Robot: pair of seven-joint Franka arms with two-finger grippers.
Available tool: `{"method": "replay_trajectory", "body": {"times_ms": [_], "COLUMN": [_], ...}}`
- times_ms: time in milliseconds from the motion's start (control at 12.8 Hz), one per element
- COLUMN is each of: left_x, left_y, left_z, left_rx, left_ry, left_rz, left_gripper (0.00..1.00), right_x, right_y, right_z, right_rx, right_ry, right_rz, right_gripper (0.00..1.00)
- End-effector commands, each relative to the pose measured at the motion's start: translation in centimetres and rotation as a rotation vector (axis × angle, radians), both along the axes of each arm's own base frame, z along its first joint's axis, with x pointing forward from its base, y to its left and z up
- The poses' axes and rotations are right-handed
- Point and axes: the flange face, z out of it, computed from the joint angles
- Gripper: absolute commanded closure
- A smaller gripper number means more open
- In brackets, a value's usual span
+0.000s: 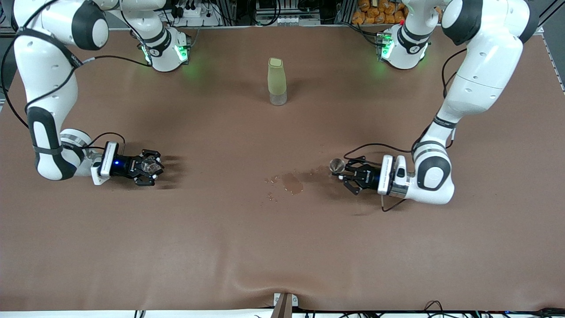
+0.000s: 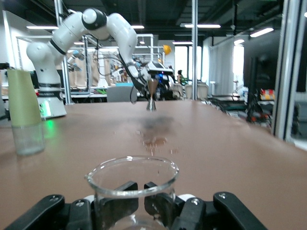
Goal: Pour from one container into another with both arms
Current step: 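Bring the beaker above the jigger held by the left gripper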
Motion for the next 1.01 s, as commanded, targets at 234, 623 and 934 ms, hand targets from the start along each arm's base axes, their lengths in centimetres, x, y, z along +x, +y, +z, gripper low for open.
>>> {"method": "replay_trajectory", "body": {"times_ms": [234, 623, 934], "left_x": [-1.2, -3.8, -4.8], "left_y": [-6.1, -11.8, -15.4], "left_z": [1.6, 0.7, 0.3], "left_rx": [0.024, -0.08, -0.109], "left_ry": [-0.036, -0.04, -0.109], "left_rz": [0.042, 0.134, 0.212], "left_gripper": [1.0, 1.0, 1.0], "right_x": [0.2, 0.0, 0.7], "right_y": [4.4, 7.2, 11.9], "right_z": [13.6, 23.3, 25.6], "right_rx": [0.035, 0.028, 0.002], "right_ry": [0.107, 0.197, 0.233], "right_rz": [0.037, 0.063, 0.066], "right_gripper": [1.0, 1.0, 1.0]}}
